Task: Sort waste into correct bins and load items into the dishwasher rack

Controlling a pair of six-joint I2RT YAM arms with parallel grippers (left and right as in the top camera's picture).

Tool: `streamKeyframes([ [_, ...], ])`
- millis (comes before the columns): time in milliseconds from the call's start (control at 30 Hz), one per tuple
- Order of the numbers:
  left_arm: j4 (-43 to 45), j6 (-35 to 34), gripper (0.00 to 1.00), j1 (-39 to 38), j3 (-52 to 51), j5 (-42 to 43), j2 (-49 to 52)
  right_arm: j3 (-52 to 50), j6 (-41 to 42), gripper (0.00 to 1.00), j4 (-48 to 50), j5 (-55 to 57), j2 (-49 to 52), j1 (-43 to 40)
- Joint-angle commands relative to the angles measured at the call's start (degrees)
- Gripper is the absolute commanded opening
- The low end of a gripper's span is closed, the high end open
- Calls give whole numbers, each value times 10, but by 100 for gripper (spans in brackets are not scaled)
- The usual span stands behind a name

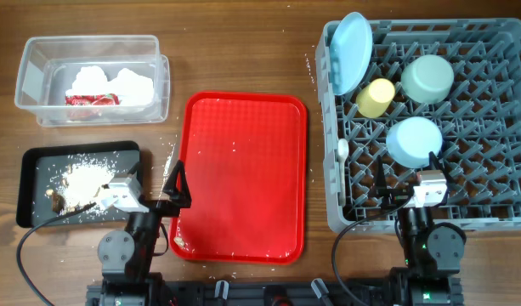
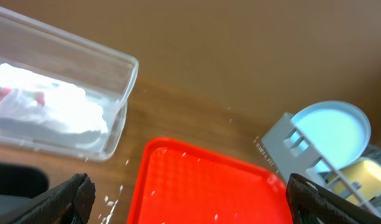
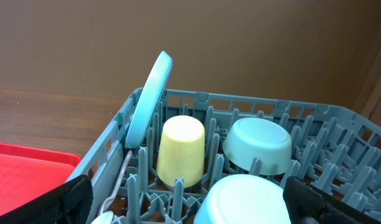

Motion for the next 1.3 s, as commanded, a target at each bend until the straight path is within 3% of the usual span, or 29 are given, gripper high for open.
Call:
streamKeyframes([
  [0,-2,58,100,-3,-5,-9,-7,0,-5,100,2,7,-5,-3],
  [67,-2,80,100,-3,-5,-15,-7,0,-5,100,2,7,-5,-3],
  [1267,-3,77,100,-3,-5,-33,-6,0,-5,100,2,7,-5,-3],
])
